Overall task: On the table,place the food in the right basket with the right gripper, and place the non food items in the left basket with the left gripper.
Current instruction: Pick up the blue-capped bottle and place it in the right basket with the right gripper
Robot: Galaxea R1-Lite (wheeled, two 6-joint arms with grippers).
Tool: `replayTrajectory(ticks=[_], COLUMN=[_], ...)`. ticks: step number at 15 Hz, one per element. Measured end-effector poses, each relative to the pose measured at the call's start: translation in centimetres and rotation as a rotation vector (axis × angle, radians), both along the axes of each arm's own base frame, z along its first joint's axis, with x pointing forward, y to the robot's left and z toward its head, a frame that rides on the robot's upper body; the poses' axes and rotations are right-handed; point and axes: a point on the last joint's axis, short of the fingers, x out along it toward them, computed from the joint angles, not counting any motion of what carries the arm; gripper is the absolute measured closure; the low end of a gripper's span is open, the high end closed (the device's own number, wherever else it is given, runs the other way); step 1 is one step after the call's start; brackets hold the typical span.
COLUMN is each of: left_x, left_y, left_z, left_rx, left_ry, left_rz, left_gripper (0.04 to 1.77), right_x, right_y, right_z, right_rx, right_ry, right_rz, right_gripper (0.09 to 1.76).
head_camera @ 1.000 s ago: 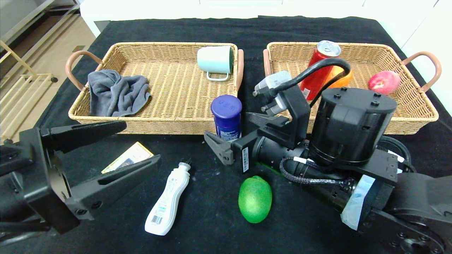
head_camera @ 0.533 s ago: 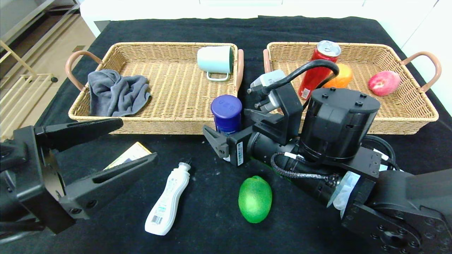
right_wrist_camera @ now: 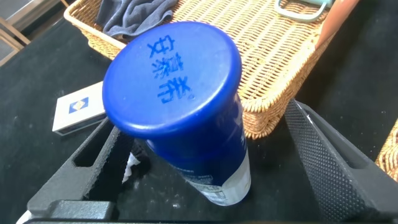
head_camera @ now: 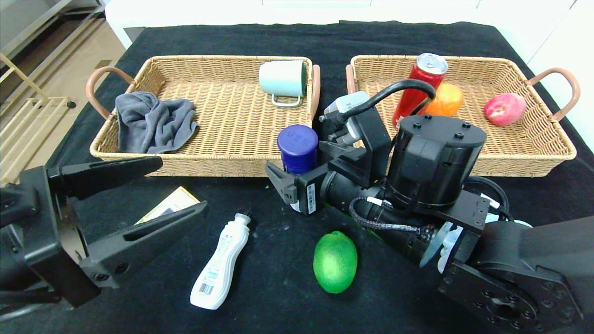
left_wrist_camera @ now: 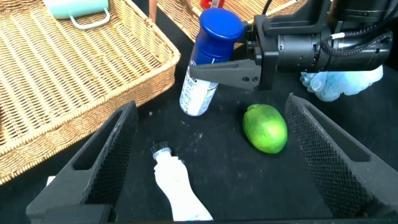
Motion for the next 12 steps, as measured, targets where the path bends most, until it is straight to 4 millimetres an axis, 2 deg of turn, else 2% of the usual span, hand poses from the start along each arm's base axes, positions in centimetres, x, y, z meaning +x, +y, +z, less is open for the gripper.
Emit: replayTrajectory(ticks=[3, 6, 8, 12], left_x=[0.03, 0.04, 0.05, 0.07], left_y=[-0.03, -0.02, -0.02, -0.05], left_z=[-0.03, -0.06, -0.11, -0.17], left_rx=[0.001, 0.001, 0.003, 0.005], left_ry=[0.002, 0.002, 0.004, 0.006], left_rz=[-0.001, 0.001, 0.000, 0.000], left_gripper=[0.09, 0.09, 0.09, 0.09], right_x=[0.02, 0.09, 0.17, 0.16], right_y=[0.03, 0.01, -0.06, -0.15], right_z=[-0.04, -0.09, -0.13, -0.37], right_rx=[0.000, -0.002, -0.003, -0.009], right_ry=[0.001, 0.001, 0.002, 0.007], right_rz=[0.002, 0.001, 0.000, -0.001], right_gripper=[0.64, 0.96, 1.02, 1.02])
